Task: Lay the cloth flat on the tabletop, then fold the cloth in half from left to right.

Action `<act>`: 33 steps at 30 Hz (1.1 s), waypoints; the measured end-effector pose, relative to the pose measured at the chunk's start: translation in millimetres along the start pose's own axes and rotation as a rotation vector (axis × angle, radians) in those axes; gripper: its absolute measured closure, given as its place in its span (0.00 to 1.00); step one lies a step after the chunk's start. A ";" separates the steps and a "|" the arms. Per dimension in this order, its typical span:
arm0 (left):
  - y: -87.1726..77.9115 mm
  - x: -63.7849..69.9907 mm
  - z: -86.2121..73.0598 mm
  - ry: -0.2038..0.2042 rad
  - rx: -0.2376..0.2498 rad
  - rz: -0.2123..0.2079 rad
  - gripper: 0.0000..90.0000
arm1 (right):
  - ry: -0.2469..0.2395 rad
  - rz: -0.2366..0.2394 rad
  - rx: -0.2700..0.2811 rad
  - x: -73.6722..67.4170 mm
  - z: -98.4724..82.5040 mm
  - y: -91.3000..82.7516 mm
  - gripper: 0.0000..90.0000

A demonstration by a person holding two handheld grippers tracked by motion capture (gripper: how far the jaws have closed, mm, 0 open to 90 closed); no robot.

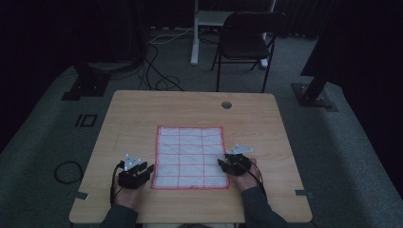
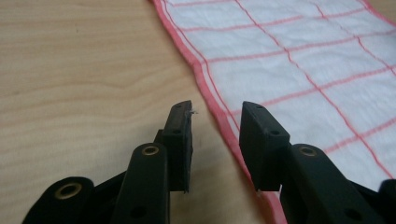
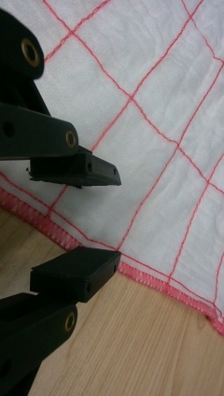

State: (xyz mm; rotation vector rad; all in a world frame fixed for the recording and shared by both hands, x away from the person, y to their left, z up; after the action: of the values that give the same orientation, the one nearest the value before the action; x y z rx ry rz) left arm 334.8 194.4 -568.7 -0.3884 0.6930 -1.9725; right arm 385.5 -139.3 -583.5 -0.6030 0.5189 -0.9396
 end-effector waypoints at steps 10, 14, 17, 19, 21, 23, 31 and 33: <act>14.5 -6.4 14.2 -0.005 -0.016 0.002 0.69 | -0.001 0.005 -0.002 -0.1 0.0 -0.1 0.63; 19.5 -12.6 22.7 -0.008 -0.022 0.020 0.68 | -0.004 0.004 -0.003 -0.4 -0.2 -0.3 0.62; 24.1 -16.4 27.5 -0.010 -0.032 0.035 0.66 | -0.002 0.007 -0.004 -0.3 -0.2 -0.3 0.62; 28.0 -18.5 29.8 -0.016 -0.036 0.043 0.65 | -0.004 0.006 -0.004 -0.4 -0.2 -0.2 0.62; 32.2 -19.6 30.1 -0.015 -0.045 0.046 0.64 | -0.003 0.006 -0.003 -0.3 -0.2 -0.2 0.62; 37.2 -19.8 28.6 -0.011 -0.061 0.053 0.64 | -0.003 0.007 -0.003 -0.3 -0.2 -0.2 0.62; 48.9 -14.5 20.6 0.016 -0.079 0.077 0.61 | -0.003 0.011 -0.001 -0.4 -0.3 -0.1 0.61; 49.8 -13.3 21.6 0.010 -0.074 0.059 0.60 | -0.002 0.010 0.001 -0.6 -0.6 -0.1 0.61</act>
State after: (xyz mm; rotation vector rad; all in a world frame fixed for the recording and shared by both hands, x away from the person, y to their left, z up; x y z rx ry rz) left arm 387.4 181.3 -582.3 -0.3991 0.7771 -1.8979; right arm 384.8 -139.0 -583.8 -0.6000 0.5190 -0.9293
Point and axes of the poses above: each handheld gripper's, and its own axes: y roughly forward along the jaws, z roughly out of its top, x roughly to its right, the point moved 6 cm from there along y, roughly forward along the jaws, and after that the axes turned 10 degrees about y, right-handed, at the moved point
